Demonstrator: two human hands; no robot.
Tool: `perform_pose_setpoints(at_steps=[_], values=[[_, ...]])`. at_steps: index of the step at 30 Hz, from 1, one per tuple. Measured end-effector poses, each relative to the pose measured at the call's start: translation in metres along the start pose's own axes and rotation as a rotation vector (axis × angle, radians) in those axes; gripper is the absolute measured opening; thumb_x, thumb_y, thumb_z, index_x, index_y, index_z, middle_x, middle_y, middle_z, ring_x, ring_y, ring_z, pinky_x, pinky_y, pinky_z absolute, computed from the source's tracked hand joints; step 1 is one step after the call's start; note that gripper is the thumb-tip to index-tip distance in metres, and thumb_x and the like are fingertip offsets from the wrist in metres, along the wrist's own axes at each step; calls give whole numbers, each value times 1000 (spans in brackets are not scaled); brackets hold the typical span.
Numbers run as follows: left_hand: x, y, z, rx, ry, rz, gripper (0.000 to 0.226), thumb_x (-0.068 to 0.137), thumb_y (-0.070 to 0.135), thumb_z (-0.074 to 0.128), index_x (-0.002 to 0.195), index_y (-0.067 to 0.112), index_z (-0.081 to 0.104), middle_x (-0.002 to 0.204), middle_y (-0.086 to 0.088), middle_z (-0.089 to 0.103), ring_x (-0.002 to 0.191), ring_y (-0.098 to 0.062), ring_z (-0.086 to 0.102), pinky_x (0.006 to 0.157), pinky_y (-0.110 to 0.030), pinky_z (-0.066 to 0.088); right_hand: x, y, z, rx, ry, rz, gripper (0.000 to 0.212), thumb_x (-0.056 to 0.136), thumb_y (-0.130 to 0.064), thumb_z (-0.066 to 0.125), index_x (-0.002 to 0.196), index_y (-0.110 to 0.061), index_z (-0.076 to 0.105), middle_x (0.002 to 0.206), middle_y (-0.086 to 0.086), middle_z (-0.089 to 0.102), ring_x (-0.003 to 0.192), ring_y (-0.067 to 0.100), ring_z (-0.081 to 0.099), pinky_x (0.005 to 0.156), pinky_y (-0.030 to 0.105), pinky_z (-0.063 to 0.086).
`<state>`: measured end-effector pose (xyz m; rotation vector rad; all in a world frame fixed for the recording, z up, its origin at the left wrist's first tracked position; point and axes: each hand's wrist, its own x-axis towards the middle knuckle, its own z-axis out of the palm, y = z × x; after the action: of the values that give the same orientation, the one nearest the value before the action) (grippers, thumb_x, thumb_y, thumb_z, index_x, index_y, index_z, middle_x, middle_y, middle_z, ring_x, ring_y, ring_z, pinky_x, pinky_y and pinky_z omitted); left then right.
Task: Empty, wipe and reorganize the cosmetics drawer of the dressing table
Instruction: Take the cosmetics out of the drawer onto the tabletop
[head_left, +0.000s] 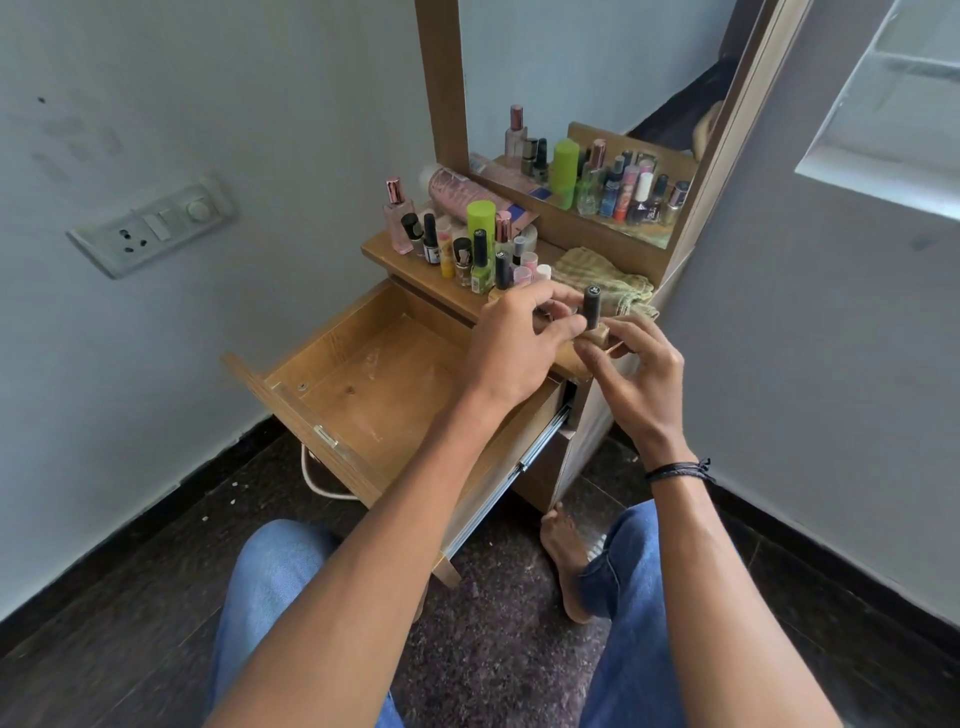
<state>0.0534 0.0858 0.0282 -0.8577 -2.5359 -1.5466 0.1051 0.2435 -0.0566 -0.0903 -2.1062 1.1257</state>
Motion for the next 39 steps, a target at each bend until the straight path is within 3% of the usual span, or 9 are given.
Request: perform_pose_setpoints(at_steps=[4,11,13,16,19,25,33,36,39], values=[[-5,-25,1,54,89,-102,21,88,10,75,107,20,74,98,6,71,83,-4,68,67,-7,51,1,15,-2,-75,-147,84,29,87,-33,81,106,-11,78,99,-5,63,95,18,55,81,35,47],[-13,-44,16,48,82,-238,22,89,12,75,109,18,73,96,7,73,81,-4,69,70,-16,55,2,13,3,-57,-96,169,34,77,-30,87,108,-19,76,98,-5,72,91,13,61,81,21,49],[-14,-46,20,46,75,-262,22,89,13,74,110,19,73,96,9,73,82,-1,69,68,-9,51,3,12,4,-50,-79,196,36,77,-29,87,110,-22,76,100,-2,72,89,9,64,82,17,49],[-14,-48,23,35,86,-288,23,89,14,74,111,20,73,96,11,74,82,3,68,65,0,45,3,8,7,-68,-62,227,42,81,-25,84,120,-31,72,98,-14,66,95,16,65,87,27,52],[-13,-49,24,30,96,-296,24,89,13,73,111,21,73,95,12,74,82,4,68,64,1,44,4,7,9,-130,-83,187,43,87,-21,80,128,-22,70,102,-28,60,103,23,59,87,36,50],[-10,-48,28,24,78,-257,27,88,12,73,114,20,74,100,10,75,85,1,68,71,-6,50,5,10,12,-183,-91,203,43,93,-19,75,134,-17,66,117,-6,70,111,19,53,92,31,44],[-14,-49,32,-3,83,-240,32,89,11,73,120,17,72,110,4,73,90,-2,68,76,-15,57,7,8,9,-152,-116,217,49,91,-15,76,139,-20,63,115,-11,68,106,17,62,94,29,50],[-21,-48,29,-31,87,-241,33,90,9,71,122,16,70,112,4,71,92,-3,67,70,-4,49,8,8,1,-64,-91,204,46,88,-9,78,131,-18,68,106,-6,73,94,9,70,91,21,55],[-30,-47,23,-32,100,-228,32,91,7,70,121,17,70,111,4,69,94,-3,66,75,-10,54,11,6,-9,-66,33,120,22,88,-12,79,109,-11,77,98,-2,74,86,14,70,80,19,56]])
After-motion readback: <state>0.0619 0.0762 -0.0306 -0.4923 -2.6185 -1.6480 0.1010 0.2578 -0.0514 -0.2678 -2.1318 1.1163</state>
